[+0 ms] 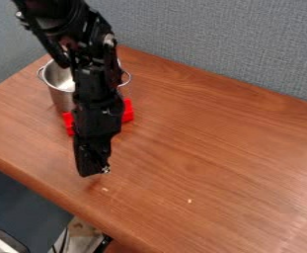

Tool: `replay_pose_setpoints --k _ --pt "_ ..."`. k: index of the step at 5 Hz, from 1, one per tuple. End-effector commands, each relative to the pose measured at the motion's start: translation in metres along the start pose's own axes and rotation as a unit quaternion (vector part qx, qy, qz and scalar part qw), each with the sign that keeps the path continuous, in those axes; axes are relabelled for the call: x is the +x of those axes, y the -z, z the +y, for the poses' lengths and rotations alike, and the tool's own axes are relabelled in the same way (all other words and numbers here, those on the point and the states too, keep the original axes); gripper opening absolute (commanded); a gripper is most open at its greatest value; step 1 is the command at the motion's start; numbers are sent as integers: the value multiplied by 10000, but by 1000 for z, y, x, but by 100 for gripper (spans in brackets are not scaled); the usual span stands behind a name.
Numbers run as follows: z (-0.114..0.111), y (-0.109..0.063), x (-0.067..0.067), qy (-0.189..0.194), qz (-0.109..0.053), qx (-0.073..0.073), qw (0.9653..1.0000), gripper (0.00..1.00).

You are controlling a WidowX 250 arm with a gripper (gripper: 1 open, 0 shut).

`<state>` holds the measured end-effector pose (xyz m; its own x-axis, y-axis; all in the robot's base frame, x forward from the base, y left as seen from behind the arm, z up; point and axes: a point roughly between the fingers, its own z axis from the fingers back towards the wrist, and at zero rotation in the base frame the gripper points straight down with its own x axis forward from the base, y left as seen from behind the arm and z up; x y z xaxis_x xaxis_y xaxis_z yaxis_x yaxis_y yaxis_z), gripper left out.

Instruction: Put the red object in the metal pot

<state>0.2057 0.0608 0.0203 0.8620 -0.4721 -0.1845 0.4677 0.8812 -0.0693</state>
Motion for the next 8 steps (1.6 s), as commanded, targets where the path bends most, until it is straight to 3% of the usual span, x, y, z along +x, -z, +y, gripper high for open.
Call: replay_pose_setpoints --k 1,2,3,4,6,8 --pt "-6 -1 -2 87 -214 283 9993 0" --pt "3 -22 -1 -149 -346 319 9988 0" --pt "10 -57 3 -423 -538 417 9968 0" --pt "17 -61 2 -635 -593 380 9955 0" --pt "25 -67 9 -267 -484 262 9981 0" --pt "41 -77 8 -485 -313 97 9983 0"
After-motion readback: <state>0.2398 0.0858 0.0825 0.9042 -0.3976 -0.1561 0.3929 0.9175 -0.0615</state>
